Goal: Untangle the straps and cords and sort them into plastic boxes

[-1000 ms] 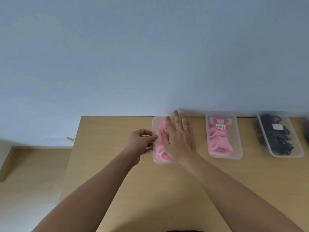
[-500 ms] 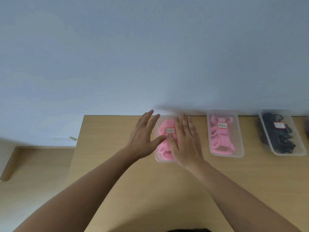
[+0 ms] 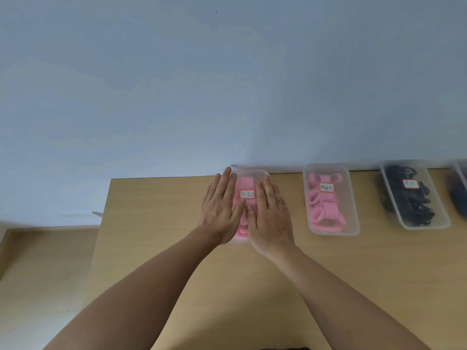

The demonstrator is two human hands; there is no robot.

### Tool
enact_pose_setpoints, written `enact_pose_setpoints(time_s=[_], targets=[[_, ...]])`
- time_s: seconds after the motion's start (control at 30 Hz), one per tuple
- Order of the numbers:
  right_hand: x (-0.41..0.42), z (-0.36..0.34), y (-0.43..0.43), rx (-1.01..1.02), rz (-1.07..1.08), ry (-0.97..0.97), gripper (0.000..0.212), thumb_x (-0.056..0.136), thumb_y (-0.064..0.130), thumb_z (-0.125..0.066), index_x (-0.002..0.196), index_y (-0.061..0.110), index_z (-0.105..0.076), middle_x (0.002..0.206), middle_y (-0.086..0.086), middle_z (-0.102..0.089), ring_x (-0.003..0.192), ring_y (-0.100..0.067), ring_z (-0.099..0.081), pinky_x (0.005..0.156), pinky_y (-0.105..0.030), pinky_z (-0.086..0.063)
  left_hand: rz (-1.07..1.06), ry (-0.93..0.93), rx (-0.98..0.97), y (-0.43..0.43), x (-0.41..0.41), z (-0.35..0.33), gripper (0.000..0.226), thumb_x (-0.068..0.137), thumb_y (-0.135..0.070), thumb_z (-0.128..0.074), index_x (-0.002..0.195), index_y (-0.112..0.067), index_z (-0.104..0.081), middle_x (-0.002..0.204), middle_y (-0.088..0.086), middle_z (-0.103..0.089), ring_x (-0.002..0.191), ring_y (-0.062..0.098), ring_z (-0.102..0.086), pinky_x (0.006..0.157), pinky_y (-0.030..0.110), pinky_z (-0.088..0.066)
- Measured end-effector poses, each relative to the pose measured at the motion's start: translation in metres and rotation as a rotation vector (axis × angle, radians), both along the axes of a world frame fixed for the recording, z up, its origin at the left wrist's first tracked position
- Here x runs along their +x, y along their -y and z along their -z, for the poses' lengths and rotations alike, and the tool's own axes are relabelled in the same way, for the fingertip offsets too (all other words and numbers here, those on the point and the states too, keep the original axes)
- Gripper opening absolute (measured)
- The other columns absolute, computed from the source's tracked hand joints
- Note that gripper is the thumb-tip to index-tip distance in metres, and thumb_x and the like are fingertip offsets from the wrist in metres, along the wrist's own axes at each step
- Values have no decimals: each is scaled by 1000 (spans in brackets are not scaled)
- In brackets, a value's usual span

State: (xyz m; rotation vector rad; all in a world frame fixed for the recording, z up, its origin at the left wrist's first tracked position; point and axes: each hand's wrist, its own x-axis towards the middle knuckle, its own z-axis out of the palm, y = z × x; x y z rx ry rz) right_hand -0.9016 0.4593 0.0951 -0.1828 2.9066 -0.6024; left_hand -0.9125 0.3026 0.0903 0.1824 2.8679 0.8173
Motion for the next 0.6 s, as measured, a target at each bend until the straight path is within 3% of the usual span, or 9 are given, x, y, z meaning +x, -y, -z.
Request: enact_pose_setpoints(time_s=[0.13,0.2,0.3,0.4,0.47,0.6], targets=[[-7,-5,1,46,1,40,63,106,43,-19,160,14,-3,167,-1,16,155,-26,6,125,-42,-10,4,40,-47,1,-7,-10,81,97,-63,-9,164,-18,-5,165,-12,17,159,18,12,129,43,-6],[-7,-9,-2,30,-7,41,62,106,42,-20,160,16,-3,167,0,16,155,-25,9,126,-41,-6,46,-68,-75,5,5,-15,75,102,-61,-21,164,-19,-15,169,-7,6,159,19,6,129,42,-8],[7,-17,-8,-87,5,-61,57,106,33,-29,159,15,-17,169,-5,0,155,-24,0,126,-40,-10,113,-162,-49,17,36,-19,74,99,-65,-34,161,-25,-32,171,-1,-16,159,25,-9,124,42,-16],[36,-17,-15,-109,40,-92,58,104,34,-36,158,14,-24,167,-6,-15,154,-25,-12,125,-39,-16,142,-28,-102,31,52,-14,83,93,-75,-33,163,-30,-25,169,-13,-3,159,19,0,128,42,-14],[48,-13,-20,-72,24,3,63,105,40,-37,160,18,-15,168,1,-6,155,-22,-8,124,-35,-13,135,46,-121,34,53,-11,84,94,-74,-40,164,-34,-18,165,-22,7,160,17,3,128,40,-13],[43,-15,-24,8,-27,155,68,105,53,-28,160,27,2,166,11,14,155,-21,2,125,-36,-11,90,108,-90,30,52,-12,82,96,-63,-55,163,-34,-16,165,-23,5,160,18,-8,126,40,-19]])
